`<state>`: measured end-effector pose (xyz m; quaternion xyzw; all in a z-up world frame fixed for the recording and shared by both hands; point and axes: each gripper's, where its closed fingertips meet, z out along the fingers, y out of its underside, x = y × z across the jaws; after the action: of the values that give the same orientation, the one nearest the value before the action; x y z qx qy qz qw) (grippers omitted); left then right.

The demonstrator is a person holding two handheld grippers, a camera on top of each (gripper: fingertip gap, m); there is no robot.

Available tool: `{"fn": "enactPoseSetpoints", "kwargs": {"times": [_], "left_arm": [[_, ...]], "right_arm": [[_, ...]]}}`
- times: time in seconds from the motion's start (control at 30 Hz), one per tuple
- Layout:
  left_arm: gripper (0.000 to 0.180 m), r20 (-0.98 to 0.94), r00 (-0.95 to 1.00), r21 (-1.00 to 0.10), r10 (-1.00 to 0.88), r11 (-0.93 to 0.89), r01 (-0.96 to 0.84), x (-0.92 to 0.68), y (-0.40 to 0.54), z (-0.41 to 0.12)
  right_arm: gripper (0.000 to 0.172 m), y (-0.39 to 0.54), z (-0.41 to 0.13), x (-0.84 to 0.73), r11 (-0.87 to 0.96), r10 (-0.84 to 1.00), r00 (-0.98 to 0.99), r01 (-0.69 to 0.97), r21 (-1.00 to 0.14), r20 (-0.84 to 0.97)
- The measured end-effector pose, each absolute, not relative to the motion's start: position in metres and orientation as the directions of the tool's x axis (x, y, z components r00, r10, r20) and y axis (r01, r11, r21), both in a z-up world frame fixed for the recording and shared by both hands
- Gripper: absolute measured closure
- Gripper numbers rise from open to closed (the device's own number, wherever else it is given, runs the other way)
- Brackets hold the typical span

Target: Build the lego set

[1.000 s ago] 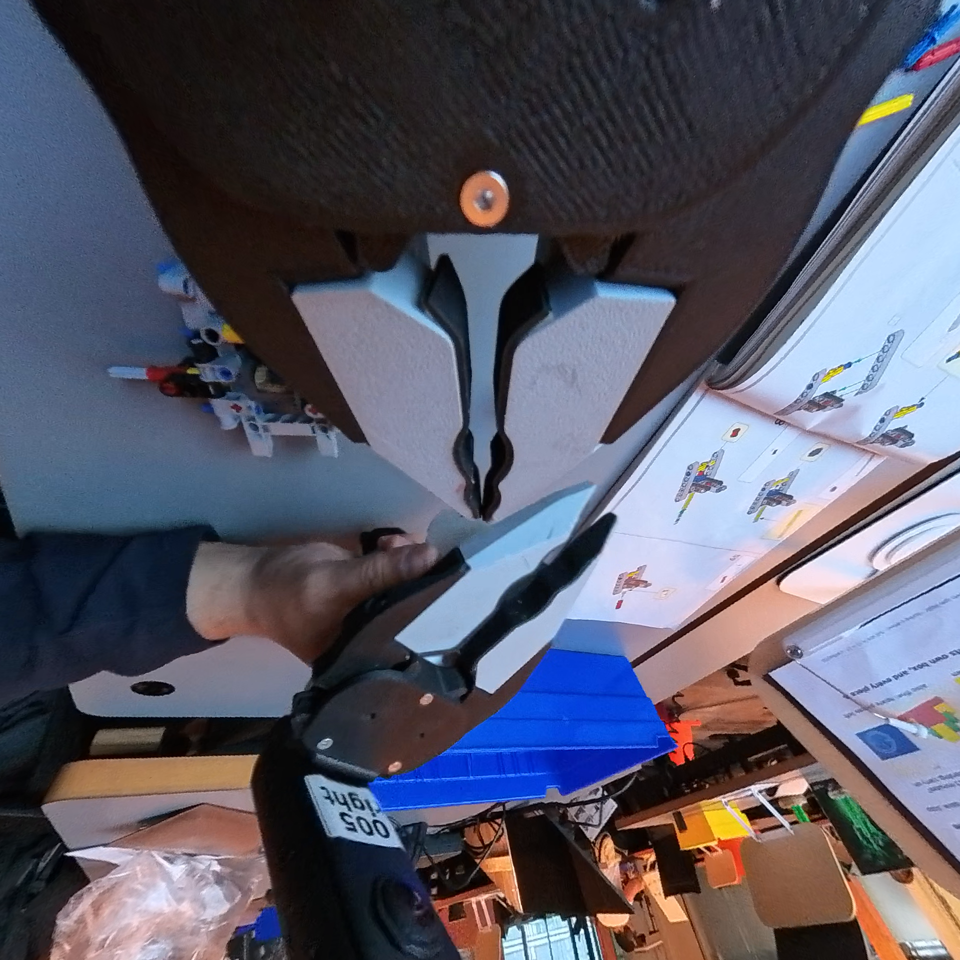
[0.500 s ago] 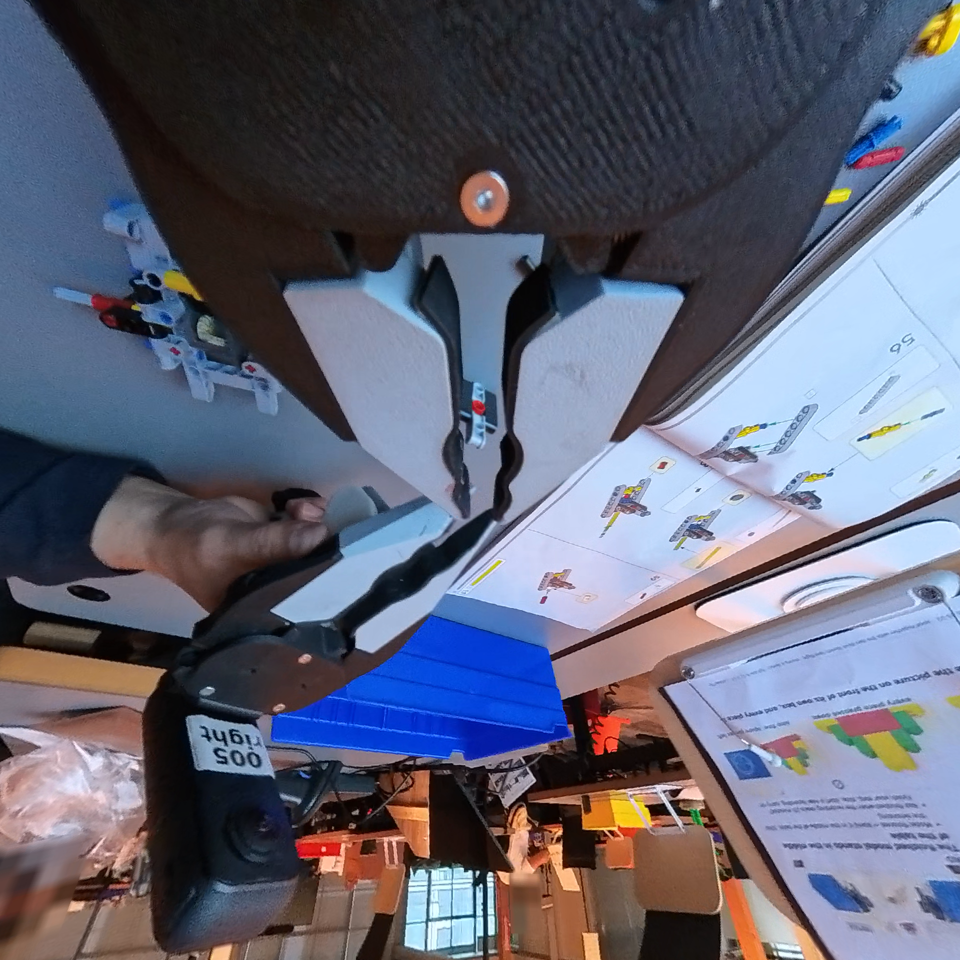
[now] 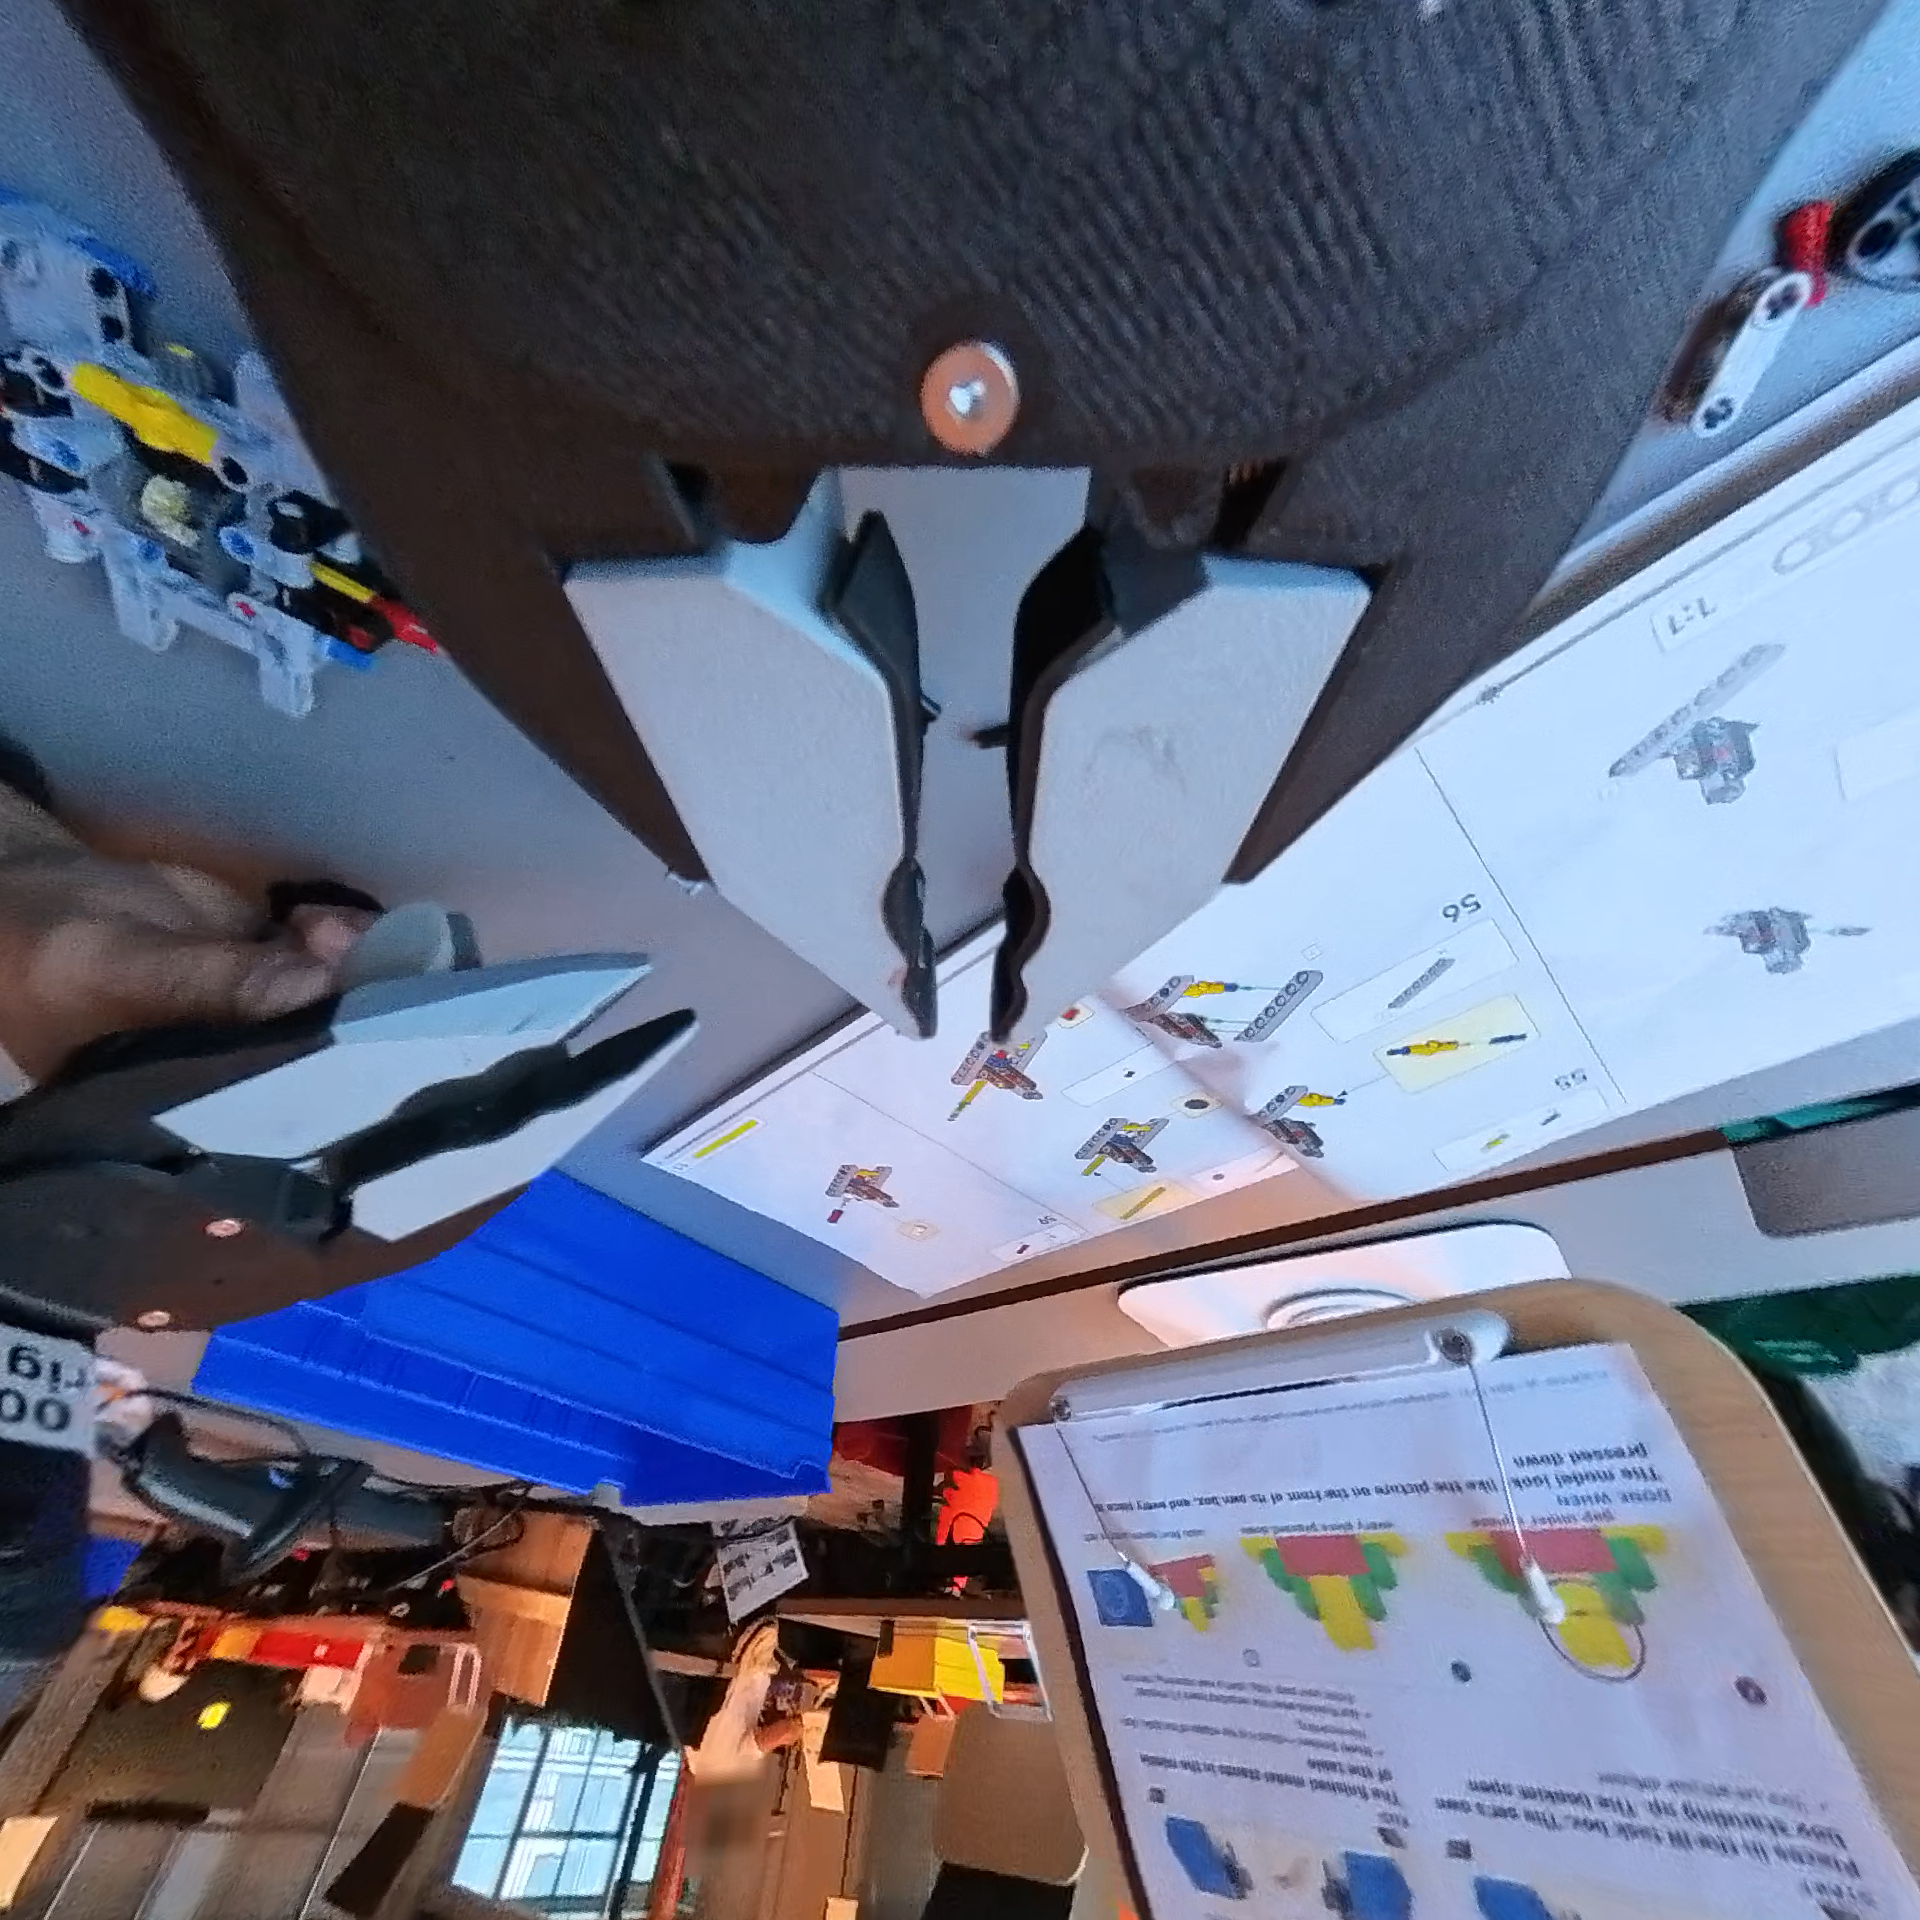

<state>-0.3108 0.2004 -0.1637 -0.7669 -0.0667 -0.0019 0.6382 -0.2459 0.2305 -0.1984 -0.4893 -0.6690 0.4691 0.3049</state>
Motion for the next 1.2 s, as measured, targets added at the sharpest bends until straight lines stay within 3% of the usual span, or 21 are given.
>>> {"fn": "enactPoseSetpoints", "kwargs": {"times": [0.23, 0.63, 0.8, 1.2], "left_arm": [[0.172, 0.153, 0.987, -0.964, 0.048, -0.214, 0.16, -0.3, 0.206, -0.175], [0.173, 0.067, 0.997, -0.948, 0.046, -0.308, 0.077, -0.297, 0.211, -0.193], [0.173, 0.06, 0.998, -0.946, 0.031, -0.317, 0.066, -0.293, 0.212, -0.195], [0.171, 0.068, 0.997, -0.932, 0.02, -0.354, 0.071, -0.298, 0.212, -0.201]], "right_arm": [[0.156, 0.217, -0.21, -0.246, 0.128, 0.926, -0.375, 0.42, -0.899, -0.043], [0.149, 0.214, -0.227, -0.249, 0.118, 0.946, -0.318, 0.503, -0.856, -0.056], [0.165, 0.214, -0.227, -0.25, 0.142, 0.949, -0.315, 0.498, -0.855, -0.026], [0.165, 0.206, -0.227, -0.243, 0.218, 0.881, -0.473, 0.442, -0.87, -0.019]]}}
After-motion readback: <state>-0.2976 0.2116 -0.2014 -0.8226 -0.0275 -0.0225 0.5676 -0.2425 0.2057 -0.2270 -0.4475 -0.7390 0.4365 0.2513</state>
